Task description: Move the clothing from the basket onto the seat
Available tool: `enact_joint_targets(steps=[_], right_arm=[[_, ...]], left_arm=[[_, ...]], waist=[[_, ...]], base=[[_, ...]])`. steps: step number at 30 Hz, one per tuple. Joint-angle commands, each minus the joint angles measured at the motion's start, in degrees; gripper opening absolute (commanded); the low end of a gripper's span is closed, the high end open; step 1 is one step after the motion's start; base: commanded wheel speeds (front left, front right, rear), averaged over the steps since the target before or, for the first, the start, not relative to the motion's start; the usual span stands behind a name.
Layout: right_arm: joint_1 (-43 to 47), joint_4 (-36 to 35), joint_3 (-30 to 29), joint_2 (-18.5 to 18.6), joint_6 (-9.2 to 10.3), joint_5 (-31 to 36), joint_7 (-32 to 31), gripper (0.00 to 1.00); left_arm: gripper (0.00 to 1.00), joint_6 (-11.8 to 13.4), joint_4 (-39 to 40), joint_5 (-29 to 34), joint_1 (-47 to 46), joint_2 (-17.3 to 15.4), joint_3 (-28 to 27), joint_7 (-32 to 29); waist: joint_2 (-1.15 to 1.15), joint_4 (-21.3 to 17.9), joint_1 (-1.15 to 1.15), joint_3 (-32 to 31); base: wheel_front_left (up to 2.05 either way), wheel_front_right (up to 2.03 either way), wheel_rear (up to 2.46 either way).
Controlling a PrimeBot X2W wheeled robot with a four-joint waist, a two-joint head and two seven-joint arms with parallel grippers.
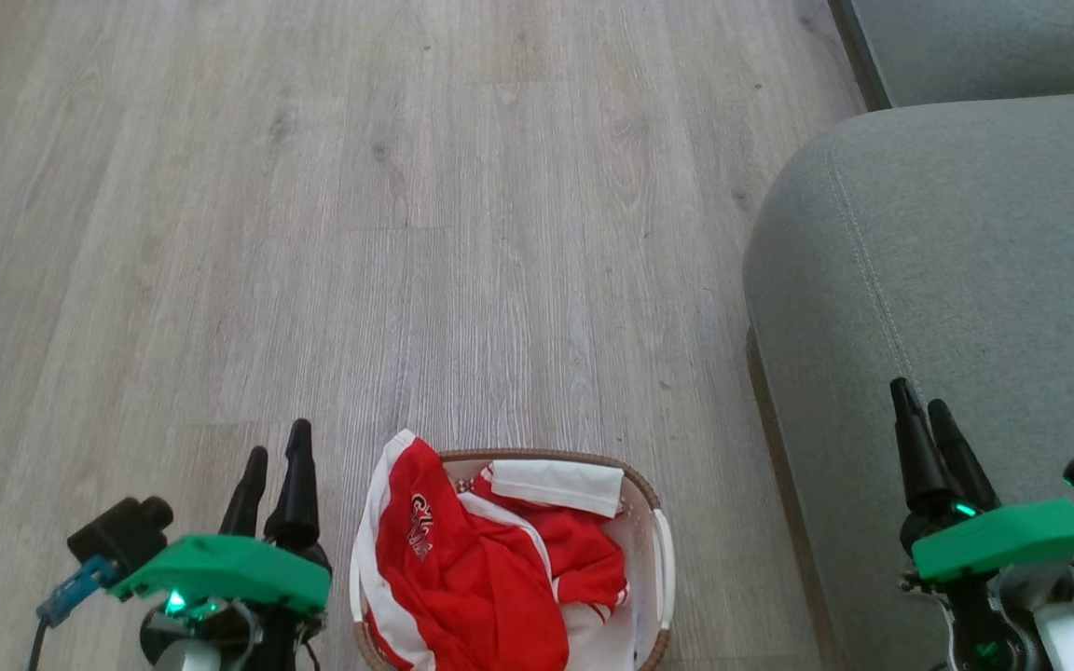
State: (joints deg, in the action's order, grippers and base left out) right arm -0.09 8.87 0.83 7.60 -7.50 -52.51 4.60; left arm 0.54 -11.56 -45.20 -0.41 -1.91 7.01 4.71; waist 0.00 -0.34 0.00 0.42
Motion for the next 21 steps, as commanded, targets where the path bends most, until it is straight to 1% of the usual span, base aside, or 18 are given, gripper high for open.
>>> enact_joint_targets(steps=[1,21], right_arm=[[-2.52,-2.68,1.0,1.51,0.01,1.84,0.88,1.0],[-2.7,-5.2,3.68,3.1,0.01,12.4,4.08,1.0]], left_arm=[[1.0,0.21,2.4,1.99,-3.33,-0.67,-0.39,0.81],[1.0,2.58,4.94,14.82,-3.71,-0.77,2.38,4.0]], waist=[[0.0,0.0,0.0,0.0],[0.0,-0.16,0.0,0.02]], base=[[0.0,0.0,0.0],[0.0,0.0,0.0]])
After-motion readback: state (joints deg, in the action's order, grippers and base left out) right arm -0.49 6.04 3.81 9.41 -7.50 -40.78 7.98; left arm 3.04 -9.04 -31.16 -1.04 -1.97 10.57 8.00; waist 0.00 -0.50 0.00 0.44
